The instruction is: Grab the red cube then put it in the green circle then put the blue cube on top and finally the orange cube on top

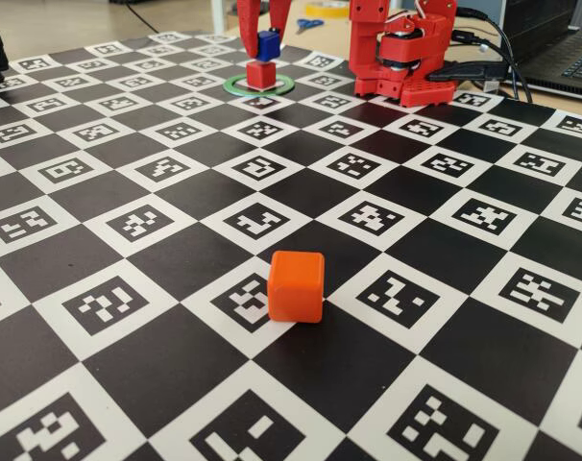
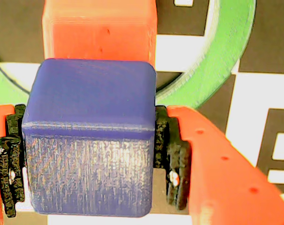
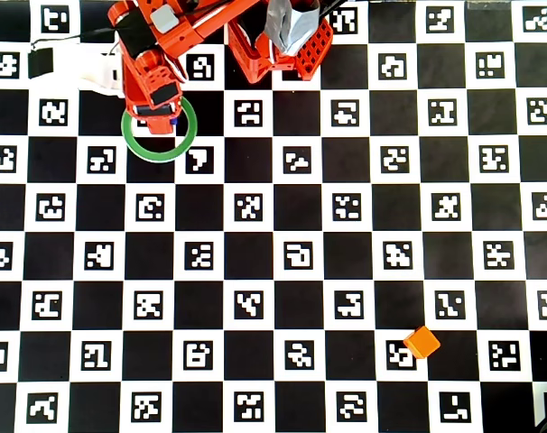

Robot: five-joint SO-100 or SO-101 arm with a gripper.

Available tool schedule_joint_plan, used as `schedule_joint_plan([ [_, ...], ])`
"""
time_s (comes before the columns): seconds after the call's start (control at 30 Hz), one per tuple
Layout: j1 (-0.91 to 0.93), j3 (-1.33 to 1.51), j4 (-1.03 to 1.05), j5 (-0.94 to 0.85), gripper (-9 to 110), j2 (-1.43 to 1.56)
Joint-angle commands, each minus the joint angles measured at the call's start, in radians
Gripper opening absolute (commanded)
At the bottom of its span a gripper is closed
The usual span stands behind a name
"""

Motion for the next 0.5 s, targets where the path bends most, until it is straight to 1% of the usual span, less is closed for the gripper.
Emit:
schedule_joint_plan([
  [0.0, 0.018, -0.008, -0.025, -0.011, 3, 0.051],
  [0.47, 0.034, 0.018, -0.060, -0.026, 3, 0.037],
])
